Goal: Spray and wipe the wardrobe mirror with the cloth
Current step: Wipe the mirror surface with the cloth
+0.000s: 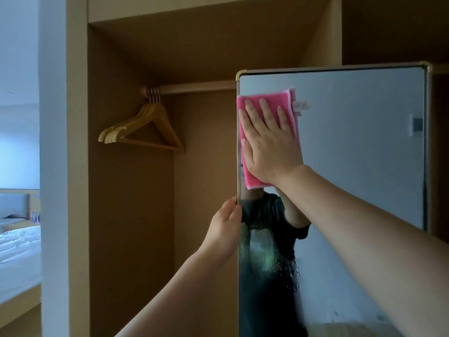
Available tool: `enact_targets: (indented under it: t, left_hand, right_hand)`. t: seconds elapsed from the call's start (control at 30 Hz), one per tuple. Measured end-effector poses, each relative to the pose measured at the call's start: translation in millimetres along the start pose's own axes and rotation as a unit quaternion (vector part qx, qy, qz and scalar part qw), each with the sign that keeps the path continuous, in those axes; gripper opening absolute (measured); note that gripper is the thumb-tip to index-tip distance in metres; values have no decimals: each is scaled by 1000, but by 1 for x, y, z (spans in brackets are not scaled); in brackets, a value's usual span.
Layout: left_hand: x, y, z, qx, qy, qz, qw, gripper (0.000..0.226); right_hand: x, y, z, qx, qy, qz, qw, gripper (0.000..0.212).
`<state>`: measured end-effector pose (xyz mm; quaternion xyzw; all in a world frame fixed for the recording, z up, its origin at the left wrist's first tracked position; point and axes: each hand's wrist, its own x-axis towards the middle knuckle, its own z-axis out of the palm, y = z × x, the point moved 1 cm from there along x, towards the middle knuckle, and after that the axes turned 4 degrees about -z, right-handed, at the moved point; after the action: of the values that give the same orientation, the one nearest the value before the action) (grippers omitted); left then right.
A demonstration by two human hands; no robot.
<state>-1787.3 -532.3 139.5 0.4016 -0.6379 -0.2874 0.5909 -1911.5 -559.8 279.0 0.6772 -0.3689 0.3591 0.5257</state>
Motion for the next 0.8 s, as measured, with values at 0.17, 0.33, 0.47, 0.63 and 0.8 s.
enact_targets:
  t: [0.17, 0.33, 0.47, 0.63, 0.8]
  left_hand:
    - [-9, -10, -5, -5, -97, -18, 995, 60]
    - [-14, -18, -8, 31, -83, -39, 995, 59]
    - [-21, -26, -8, 8, -96, -48, 994, 65]
    - [-29, -37, -9, 3, -114, -49, 992, 56]
    - [-37, -50, -11, 5, -131, -58, 990, 61]
  right_hand:
    - [-39, -19, 10, 9, -2, -8, 1000, 60]
    - [-66, -35, 16, 18, 4, 2, 1000, 61]
    - [-88, -48, 20, 28, 7, 3, 1000, 62]
    - [-114, -61, 24, 30, 8, 11, 999, 61]
    - [-159, -80, 35, 21, -2, -11, 1000, 62]
